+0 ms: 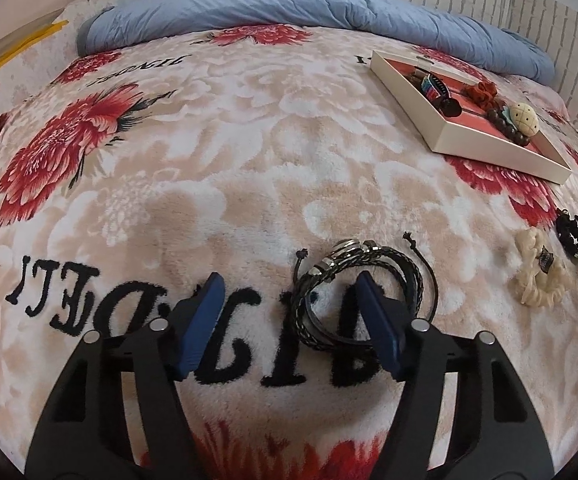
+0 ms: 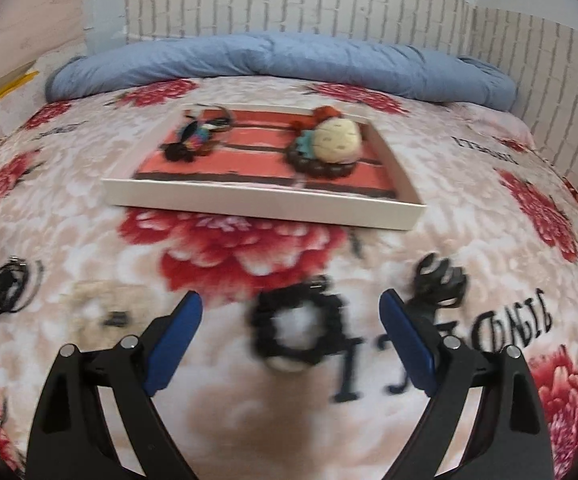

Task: Organize jewelry
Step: 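Grasp the black braided bracelet with the left tool while the right tool grasps the black scrunchie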

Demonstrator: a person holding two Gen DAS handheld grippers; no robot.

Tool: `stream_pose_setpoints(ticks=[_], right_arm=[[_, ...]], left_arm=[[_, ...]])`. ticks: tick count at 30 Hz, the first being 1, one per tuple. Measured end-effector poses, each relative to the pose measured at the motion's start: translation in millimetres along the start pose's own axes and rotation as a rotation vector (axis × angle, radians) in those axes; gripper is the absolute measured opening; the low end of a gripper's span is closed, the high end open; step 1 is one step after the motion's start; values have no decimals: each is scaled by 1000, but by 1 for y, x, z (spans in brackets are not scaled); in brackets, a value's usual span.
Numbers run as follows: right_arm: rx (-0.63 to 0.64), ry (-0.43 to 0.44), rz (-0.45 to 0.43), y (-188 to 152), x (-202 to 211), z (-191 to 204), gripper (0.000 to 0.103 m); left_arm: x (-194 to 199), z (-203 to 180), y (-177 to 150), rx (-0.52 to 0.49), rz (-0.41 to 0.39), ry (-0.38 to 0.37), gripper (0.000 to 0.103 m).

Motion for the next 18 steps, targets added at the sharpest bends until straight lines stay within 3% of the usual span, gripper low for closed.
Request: stream_pose_setpoints(ticks=[5,15,18], right_arm=[[-52,0,57,-3,-25,-25,66],[-69,43,126,-12,-48,-30,45],[-49,47,128,-11,-48,-26,34]], left_arm=[[-1,1,0,3,4,2,61],[-3,4,0,17,2,7,48],[-1,6,0,23,-8,12,33]])
Point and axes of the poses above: each gripper's, at about its wrist camera, not at the fingertips, and x roughly against the way its jaws point, z to its left, y to its top, the point moved 4 cm from there along -x, roughly the way its jaws point, and after that the axes turned 6 degrees about z, right-handed, at the moved point
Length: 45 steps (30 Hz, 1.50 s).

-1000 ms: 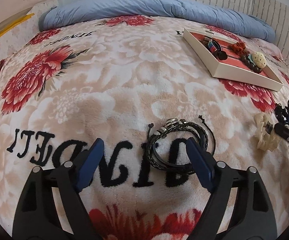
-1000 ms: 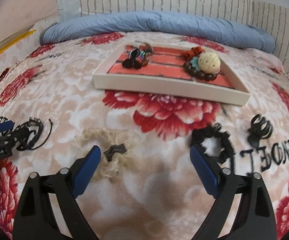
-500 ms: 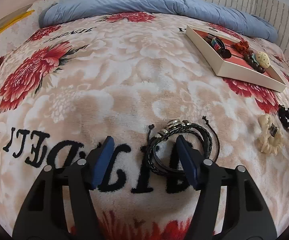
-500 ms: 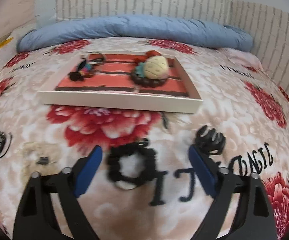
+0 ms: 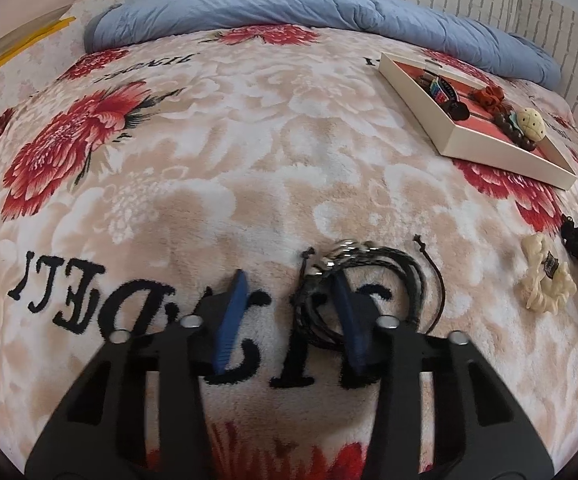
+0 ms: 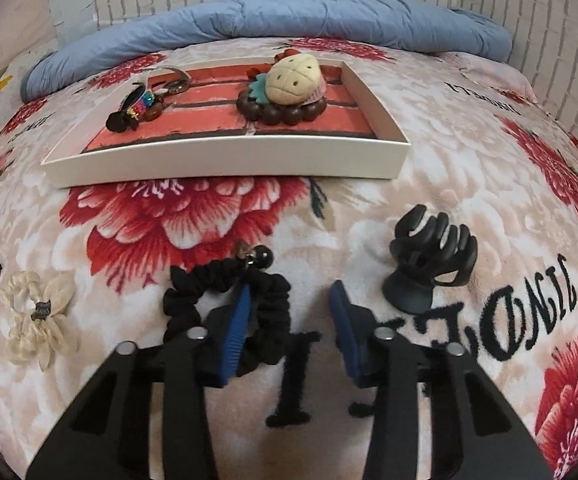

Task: Organize jewelry
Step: 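Grasp the black braided bracelet with the left tool while the right tool grasps the black scrunchie, then carry the bracelet with the left tool while the right tool carries the scrunchie to the tray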

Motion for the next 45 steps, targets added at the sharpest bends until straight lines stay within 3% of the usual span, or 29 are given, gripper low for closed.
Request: stream_pose_setpoints(ticks=[1,5,15,24,29,34,40,45], right_arm=[[7,5,0,0,0,1,28],[24,33,-8,2,4,4,14],[26,113,-153,39,55,-9,13],[17,163,-260,103,80,-29,12],[6,179,-283,129,67,-37,12],[-5,184,-283,139,44,-41,12],[-23,188,-224,132,1,-44,12],[-16,143,-186,129,-17,-44,12]], left_arm=[[1,0,0,0,-3,-16,22],[3,0,1,5,-12,-9,13],[55,-25,35,-22,-135,-23,12],[81,-118,106,-104,-227,-70,13],[69,-178,139,-144,-257,-97,13],[45,-216,162,-164,-267,-109,13],[-6,-231,162,-171,-204,-109,13],[-40,-231,157,-200,-137,-80,13]])
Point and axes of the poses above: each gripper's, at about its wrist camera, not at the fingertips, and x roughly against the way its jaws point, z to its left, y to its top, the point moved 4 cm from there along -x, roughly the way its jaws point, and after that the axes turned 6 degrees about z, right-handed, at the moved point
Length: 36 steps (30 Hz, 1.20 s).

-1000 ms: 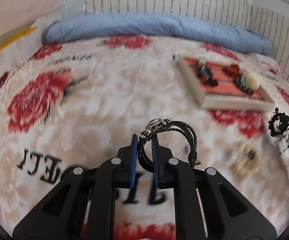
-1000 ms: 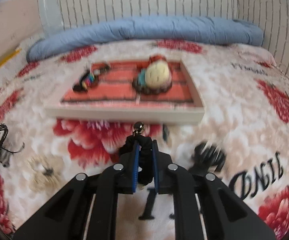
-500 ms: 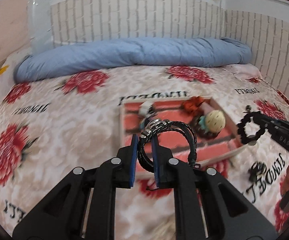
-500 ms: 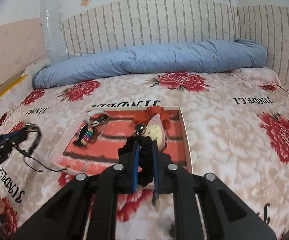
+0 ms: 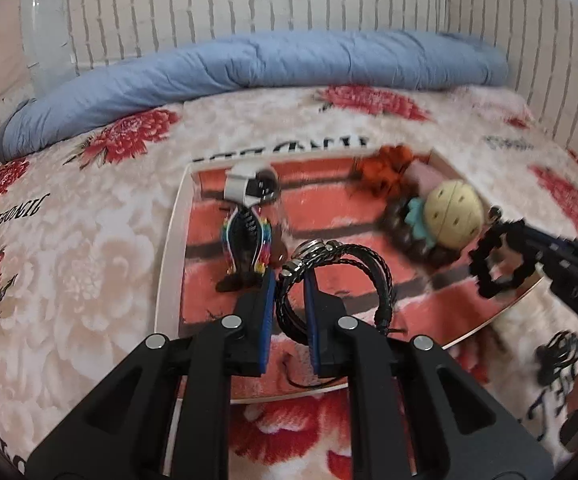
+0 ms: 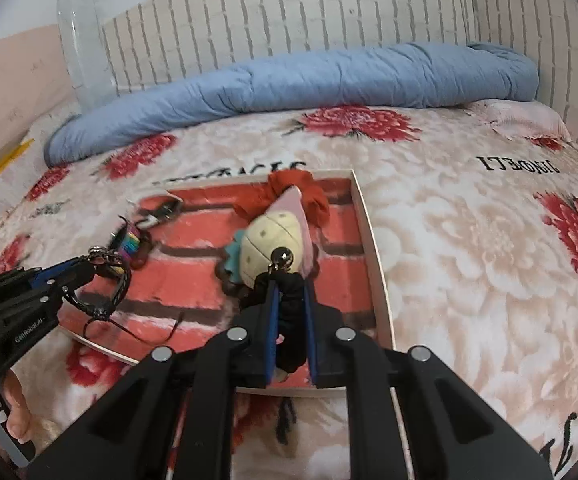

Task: Organize jewelry
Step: 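Carry the bracelet with the left tool while the right tool carries the scrunchie to the tray, then open the left tool in the tray while the right tool releases the black scrunchie there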

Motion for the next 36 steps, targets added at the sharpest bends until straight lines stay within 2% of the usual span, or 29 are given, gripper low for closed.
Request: stream_pose_setpoints(ticks=[6,13,21,23,25,27,32,33,35,36], right_arm=[[10,-39,47,-6,-13,-3,12],[15,-39,83,-9,-25,-1,12],[16,-43,120,-14,-35,0,13],[18,-43,132,-15,-38,0,15],[16,-43,135,-16,-38,1,15],[13,-39,129,-15,-36,1,15],[10,-43,123,-15,-34,1,16],[7,-43,122,-15,-34,0,18],[7,-48,115,-15,-32,0,33],[10,-51,109,-15,-30,0,35]], left_arm=[[-19,4,-6,-13,35,14,13],[-40,15,-9,16,91,1,14],[-45,15,-11,18,104,14,15],[-45,16,-12,24,106,21,21],[-43,18,-11,33,100,33,33],[-40,20,-11,36,90,36,36],[-34,21,-10,37,67,44,52],[-32,21,-10,39,63,45,54],[-31,21,-10,45,65,41,60],[-31,22,-10,48,64,38,62]])
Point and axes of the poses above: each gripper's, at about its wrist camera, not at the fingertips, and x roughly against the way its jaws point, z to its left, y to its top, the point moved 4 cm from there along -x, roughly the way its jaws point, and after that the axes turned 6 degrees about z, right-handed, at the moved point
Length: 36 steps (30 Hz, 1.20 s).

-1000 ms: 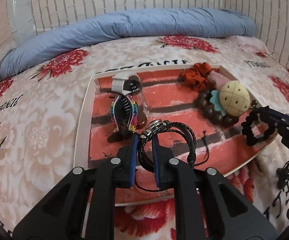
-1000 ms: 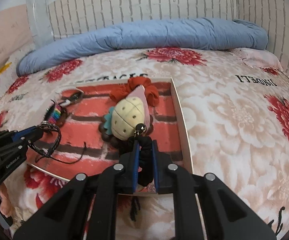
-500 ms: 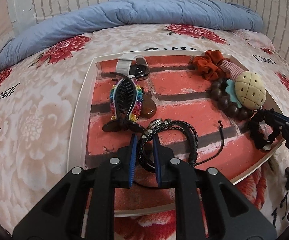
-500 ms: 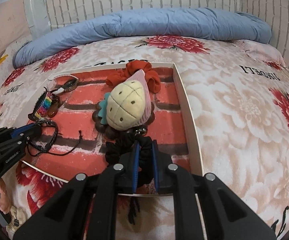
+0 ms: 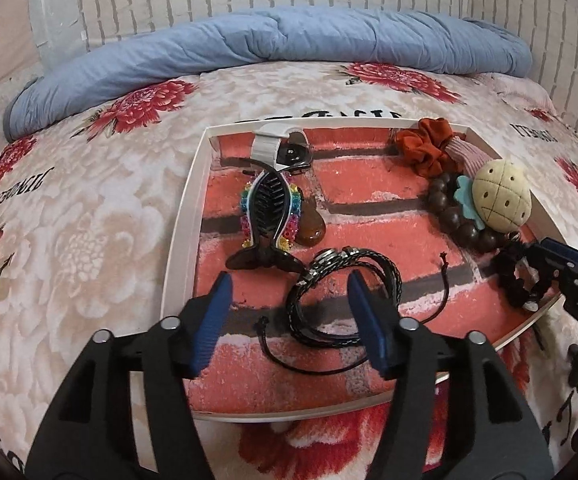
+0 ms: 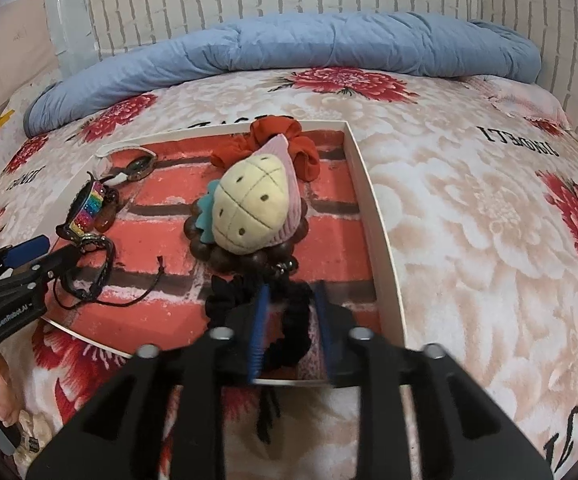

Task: Organize jewelry
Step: 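Open the left tool in the tray while the right tool releases the black scrunchie there, then move the left tool to the cream scrunchie while the right tool approaches the black claw clip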

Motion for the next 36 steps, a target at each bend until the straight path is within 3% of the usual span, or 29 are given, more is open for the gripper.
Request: stream_pose_setpoints(ticks=[8,19,30,36], right_arm=[[34,-41,-46,3,13,3,54],[24,-59,-143,-5,69,-4,80],[-14,-88,-138,-72,104,-43,81],[-14,-93,-130,-89,106,-44,81]], left_arm=[[12,2,1,30,-24,-3,78],[70,0,-12,61,-101,22,93],[103,7,-78,104,-77,70,98],[105,7,-119,134,-30,37,98]])
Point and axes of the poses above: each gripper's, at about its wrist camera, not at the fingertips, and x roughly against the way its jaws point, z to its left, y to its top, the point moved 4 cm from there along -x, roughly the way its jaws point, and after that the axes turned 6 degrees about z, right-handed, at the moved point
